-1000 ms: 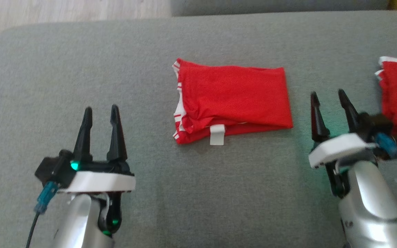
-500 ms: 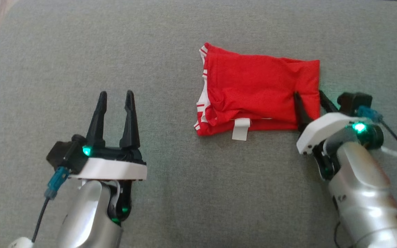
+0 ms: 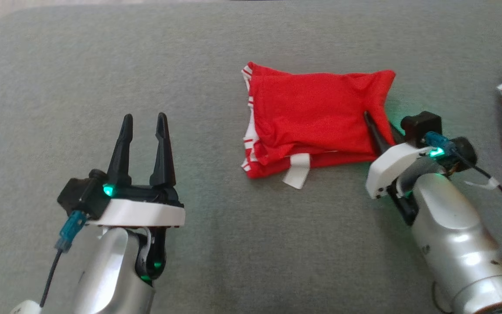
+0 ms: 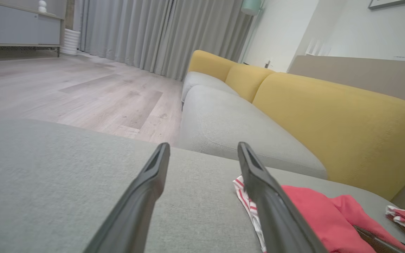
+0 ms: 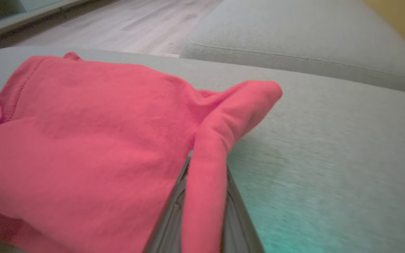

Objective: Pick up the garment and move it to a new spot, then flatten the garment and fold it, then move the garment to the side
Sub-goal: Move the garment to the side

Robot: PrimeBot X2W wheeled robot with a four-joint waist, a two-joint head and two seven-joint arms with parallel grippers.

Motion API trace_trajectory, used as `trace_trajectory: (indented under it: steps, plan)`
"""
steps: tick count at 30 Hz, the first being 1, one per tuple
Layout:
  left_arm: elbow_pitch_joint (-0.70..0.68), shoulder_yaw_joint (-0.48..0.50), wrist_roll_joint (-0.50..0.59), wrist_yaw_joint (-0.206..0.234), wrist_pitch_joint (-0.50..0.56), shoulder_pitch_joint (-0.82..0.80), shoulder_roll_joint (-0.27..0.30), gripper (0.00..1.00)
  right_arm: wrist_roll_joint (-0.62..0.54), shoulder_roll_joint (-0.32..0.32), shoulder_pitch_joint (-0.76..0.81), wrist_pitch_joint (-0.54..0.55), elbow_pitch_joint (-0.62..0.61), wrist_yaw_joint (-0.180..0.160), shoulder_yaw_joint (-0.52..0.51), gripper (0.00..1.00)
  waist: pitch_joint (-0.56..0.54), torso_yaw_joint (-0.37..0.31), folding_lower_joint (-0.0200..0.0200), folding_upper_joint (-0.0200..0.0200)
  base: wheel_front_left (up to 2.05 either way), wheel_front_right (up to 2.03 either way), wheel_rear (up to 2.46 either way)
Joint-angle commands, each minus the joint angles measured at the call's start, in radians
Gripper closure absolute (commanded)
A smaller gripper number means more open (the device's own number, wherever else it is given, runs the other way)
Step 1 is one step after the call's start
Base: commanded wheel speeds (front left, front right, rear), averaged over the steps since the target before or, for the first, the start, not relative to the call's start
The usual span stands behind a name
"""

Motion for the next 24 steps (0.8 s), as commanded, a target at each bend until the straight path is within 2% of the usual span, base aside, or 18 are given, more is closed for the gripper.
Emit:
trace_trajectory:
  steps: [1,7,14,24]
  plan:
    - [-0.037,0.029,0.007,0.000,-0.005,-0.027,0.008,0.00,-0.025,-0.018,-0.031,-0.020,-0.031,-0.001,0.019,1.00,-0.013,-0.035,0.0000,0.0000,0.00,0.00,0.00]
    - [-0.048,-0.006,0.005,0.004,-0.005,-0.050,0.008,0.00,-0.087,-0.107,-0.047,-0.035,-0.090,-0.001,0.033,1.00,-0.021,-0.121,0.0000,0.0000,0.00,0.00,0.00]
    - [-0.064,-0.047,0.008,0.013,-0.005,-0.081,0.008,0.00,-0.063,-0.247,-0.081,-0.005,-0.171,-0.001,0.053,1.00,0.001,-0.213,0.0000,0.0000,0.00,0.00,0.00]
    - [-0.054,-0.046,0.022,0.004,-0.005,-0.111,0.008,0.00,0.017,-0.448,-0.118,0.061,-0.225,-0.001,0.041,1.00,0.054,-0.242,0.0000,0.0000,0.00,0.00,0.00]
